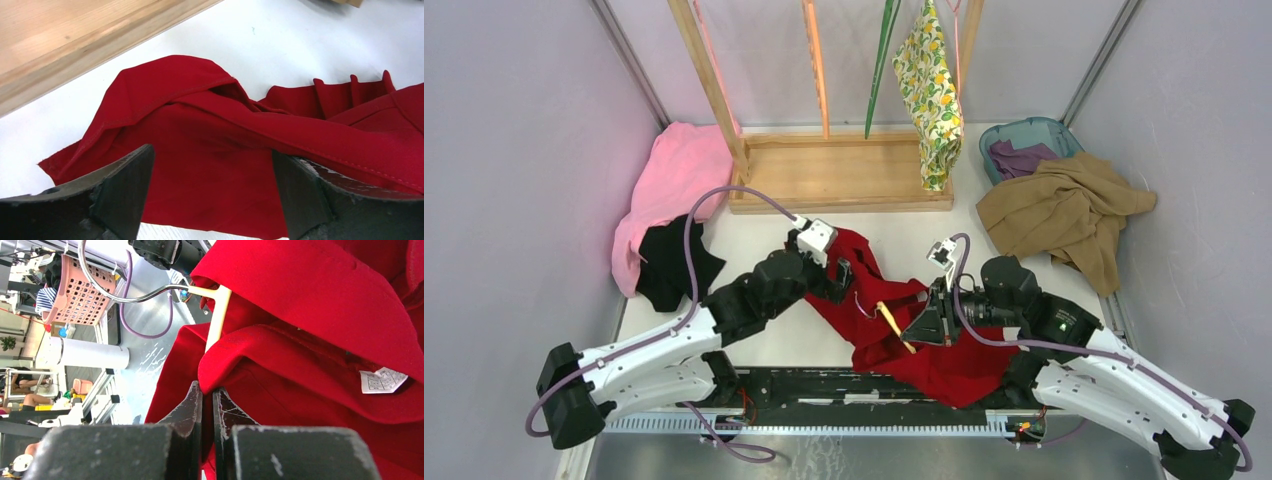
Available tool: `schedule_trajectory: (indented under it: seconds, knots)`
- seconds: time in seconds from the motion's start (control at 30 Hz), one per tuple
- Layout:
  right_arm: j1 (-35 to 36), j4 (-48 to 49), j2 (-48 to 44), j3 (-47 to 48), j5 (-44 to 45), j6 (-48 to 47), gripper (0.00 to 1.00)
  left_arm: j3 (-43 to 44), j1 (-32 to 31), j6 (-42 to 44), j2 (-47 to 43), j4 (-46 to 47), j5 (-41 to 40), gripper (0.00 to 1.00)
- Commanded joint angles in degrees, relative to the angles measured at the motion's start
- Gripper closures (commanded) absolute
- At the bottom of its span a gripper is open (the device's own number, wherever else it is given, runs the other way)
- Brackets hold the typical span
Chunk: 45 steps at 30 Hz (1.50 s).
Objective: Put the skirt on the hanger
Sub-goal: Hang the skirt on the hanger.
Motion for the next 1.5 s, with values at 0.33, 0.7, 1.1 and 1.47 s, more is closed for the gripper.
schedule_trajectory:
  seconds: [0.33,0.7,1.1,1.47]
  knots:
    - [0.2,2.8,-2.9,2.5,-3.8,1.0,0.99,5.5,8.3,4.5,5.5,6.0,14.3,0.62]
    - [0.2,2.6,-3.1,2.6,-3.1,1.9,0.99,7.7,14.9,4.7,6.7,6.2,16.2,0.76]
    - [-6.9,0.7,5.8,7.7,-7.8,-0.8,0.99,4.4,21.4,0.5,5.4,10.3,15.9,0.01]
    - [-28.7,26.2,13.6,1.8,-33.3,13.5,0.99,-8.7,25.6,-1.8,2.5,23.8,18.7,0.01]
